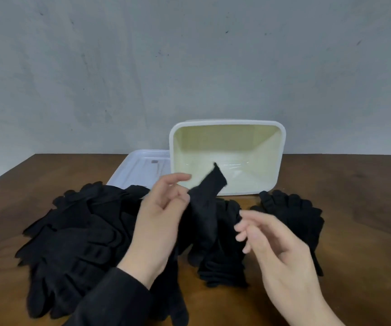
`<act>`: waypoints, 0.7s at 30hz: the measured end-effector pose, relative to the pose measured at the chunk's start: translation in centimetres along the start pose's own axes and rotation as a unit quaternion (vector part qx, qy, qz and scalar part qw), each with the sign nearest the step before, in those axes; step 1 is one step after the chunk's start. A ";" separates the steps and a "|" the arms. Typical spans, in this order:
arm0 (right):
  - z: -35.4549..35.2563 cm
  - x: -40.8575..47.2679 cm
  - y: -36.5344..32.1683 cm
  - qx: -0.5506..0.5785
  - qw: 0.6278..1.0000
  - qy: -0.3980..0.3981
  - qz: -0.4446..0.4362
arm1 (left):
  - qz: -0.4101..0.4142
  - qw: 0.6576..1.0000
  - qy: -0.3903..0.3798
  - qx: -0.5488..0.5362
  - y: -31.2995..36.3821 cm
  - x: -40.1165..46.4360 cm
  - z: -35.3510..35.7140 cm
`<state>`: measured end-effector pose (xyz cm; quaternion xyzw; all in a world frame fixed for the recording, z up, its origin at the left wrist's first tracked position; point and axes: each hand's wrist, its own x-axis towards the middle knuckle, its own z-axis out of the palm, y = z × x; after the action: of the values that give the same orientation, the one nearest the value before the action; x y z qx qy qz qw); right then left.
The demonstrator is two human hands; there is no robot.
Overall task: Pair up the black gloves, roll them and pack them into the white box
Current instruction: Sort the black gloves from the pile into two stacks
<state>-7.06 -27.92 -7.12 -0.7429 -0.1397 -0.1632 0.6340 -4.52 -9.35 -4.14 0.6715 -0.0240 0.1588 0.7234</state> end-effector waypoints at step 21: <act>-9.6 12.1 -6.0 -0.160 0.984 0.059 0.048 | 0.109 0.854 -0.225 0.456 -3.8 -0.2 0.4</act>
<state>0.80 -36.49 4.73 -0.8297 -0.0383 -0.1964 0.5212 -3.67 -9.93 -7.80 0.9367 -0.1839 0.0748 0.2885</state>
